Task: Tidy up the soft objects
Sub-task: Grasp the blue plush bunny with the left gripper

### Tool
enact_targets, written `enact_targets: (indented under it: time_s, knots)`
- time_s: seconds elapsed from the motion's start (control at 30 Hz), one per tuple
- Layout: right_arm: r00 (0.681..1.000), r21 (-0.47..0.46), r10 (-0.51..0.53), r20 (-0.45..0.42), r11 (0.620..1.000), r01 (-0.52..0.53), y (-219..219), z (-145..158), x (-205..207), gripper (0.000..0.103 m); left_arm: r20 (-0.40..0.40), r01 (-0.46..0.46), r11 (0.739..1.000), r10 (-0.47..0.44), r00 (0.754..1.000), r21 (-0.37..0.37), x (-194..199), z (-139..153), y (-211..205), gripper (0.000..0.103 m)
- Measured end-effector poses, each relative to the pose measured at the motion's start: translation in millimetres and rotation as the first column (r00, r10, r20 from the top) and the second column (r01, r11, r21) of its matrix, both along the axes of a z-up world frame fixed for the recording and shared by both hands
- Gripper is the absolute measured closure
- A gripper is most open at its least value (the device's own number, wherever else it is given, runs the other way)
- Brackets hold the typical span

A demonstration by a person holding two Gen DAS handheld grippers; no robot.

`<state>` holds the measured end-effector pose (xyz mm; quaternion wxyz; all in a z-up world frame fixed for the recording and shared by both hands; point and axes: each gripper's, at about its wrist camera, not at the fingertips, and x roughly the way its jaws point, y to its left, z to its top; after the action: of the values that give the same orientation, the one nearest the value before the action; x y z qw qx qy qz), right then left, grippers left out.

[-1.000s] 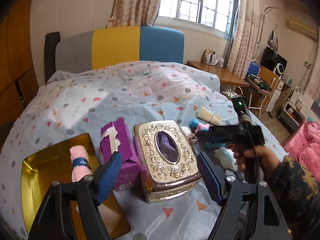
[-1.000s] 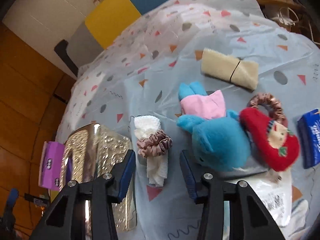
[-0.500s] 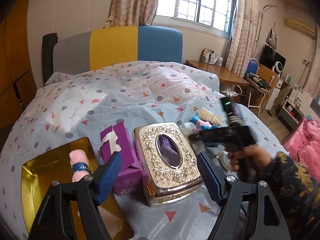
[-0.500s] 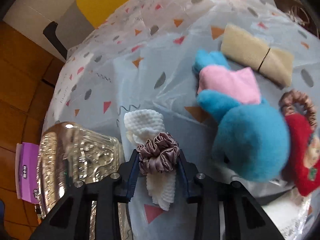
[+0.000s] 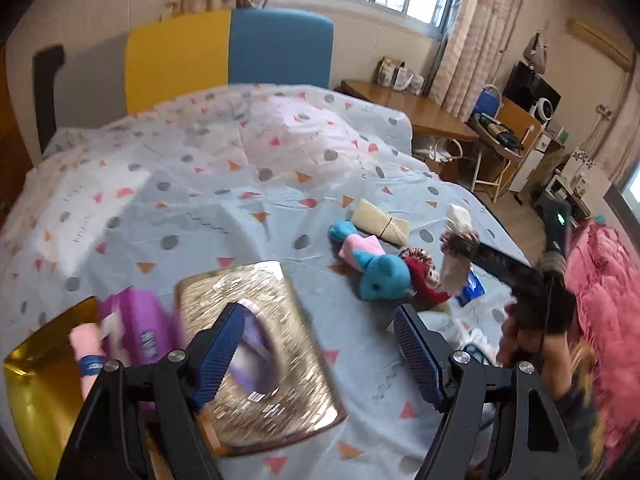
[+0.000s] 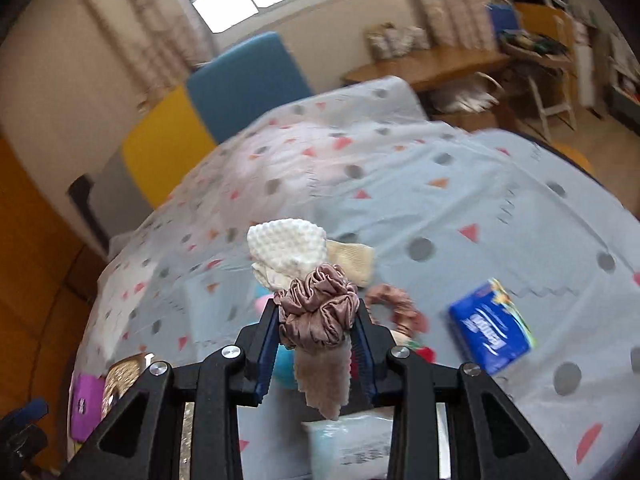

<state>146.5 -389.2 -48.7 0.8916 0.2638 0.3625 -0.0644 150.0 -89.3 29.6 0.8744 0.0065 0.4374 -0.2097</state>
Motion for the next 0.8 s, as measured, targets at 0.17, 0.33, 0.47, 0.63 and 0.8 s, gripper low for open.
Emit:
enact_targets:
  time_s: [0.17, 0.33, 0.47, 0.63, 0.8]
  knots:
    - [0.998, 0.029, -0.062, -0.013, 0.998, 0.063, -12.5, -2.8, -4.4, 0.069, -0.041, 0.010, 1.000, -0.009, 0.999, 0.017, 43.5, -7.3, -46.1, 0.030]
    - [0.997, 0.028, -0.073, -0.028, 0.997, 0.074, -12.9, -4.7, -5.0, 0.069, -0.114, 0.038, 0.999, -0.034, 0.993, 0.037, 86.4, -30.7, -89.9, 0.041]
    - [0.998, 0.049, -0.066, -0.022, 0.997, 0.067, -13.3, -5.4, -5.4, 0.069, -0.193, 0.020, 0.998, -0.008, 0.981, 0.061, 124.6, -61.9, -115.6, 0.041]
    - [0.998, 0.056, -0.062, -0.014, 0.996, 0.062, -12.7, -3.7, -4.8, 0.069, -0.376, -0.025, 0.997, 0.049, 0.925, 0.068, 152.2, -111.4, -133.1, 0.039]
    - [0.997, 0.101, -0.077, -0.027, 0.992, 0.079, -20.1, -7.7, -5.0, 0.069, -0.486, -0.043, 0.999, 0.030, 0.874, -0.016, 141.4, -135.1, -137.9, 0.023]
